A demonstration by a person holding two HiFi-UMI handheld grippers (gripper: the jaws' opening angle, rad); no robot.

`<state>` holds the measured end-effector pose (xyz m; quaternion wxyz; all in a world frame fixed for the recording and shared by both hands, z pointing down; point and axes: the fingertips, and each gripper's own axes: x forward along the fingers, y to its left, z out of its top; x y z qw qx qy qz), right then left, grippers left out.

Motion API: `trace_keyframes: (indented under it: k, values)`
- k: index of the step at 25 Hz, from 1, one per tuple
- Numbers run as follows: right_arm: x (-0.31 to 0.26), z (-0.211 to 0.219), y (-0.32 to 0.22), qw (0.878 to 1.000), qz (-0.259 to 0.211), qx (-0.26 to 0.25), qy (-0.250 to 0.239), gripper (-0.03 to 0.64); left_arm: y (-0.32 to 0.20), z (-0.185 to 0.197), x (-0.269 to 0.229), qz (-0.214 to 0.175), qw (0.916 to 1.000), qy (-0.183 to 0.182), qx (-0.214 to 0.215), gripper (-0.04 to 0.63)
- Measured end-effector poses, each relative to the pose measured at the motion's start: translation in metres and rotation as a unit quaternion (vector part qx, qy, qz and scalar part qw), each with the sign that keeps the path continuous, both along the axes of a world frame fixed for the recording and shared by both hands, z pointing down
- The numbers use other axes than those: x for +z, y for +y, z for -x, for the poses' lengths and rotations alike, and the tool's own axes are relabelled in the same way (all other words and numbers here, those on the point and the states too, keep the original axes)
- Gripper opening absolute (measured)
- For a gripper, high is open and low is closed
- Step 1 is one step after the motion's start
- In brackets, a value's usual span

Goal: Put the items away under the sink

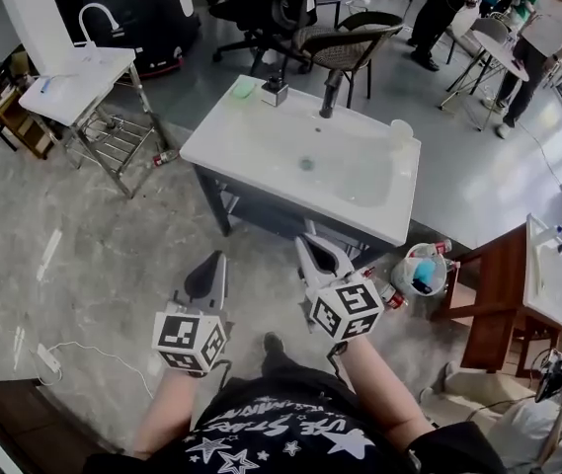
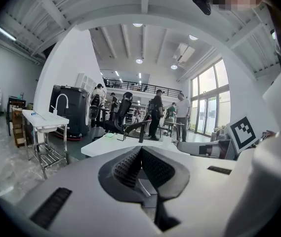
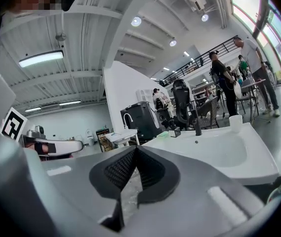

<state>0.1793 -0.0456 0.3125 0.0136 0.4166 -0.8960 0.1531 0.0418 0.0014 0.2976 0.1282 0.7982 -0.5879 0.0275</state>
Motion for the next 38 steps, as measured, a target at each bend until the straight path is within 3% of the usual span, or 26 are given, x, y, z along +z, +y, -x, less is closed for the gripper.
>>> trace_keyframes:
  k: [7, 17, 24, 38]
  values:
    - [0.007, -0.012, -0.052, 1.000, 0.002, -0.004, -0.004, 0.003, -0.052, -0.010, -0.002, -0.005, 0.9999, -0.001, -0.015, 0.009]
    - [0.007, -0.010, -0.083, 1.000, 0.002, 0.009, 0.001, 0.003, -0.086, 0.004, -0.008, -0.013, 0.9995, 0.002, -0.029, 0.009]
    - [0.009, 0.003, -0.123, 0.999, -0.001, 0.029, 0.014, 0.003, -0.139, 0.023, 0.000, -0.014, 0.9997, 0.016, -0.008, 0.009]
    - [0.010, 0.060, -0.265, 0.994, 0.018, 0.105, 0.024, 0.003, -0.283, 0.096, 0.001, -0.003, 0.9984, 0.024, 0.051, 0.009]
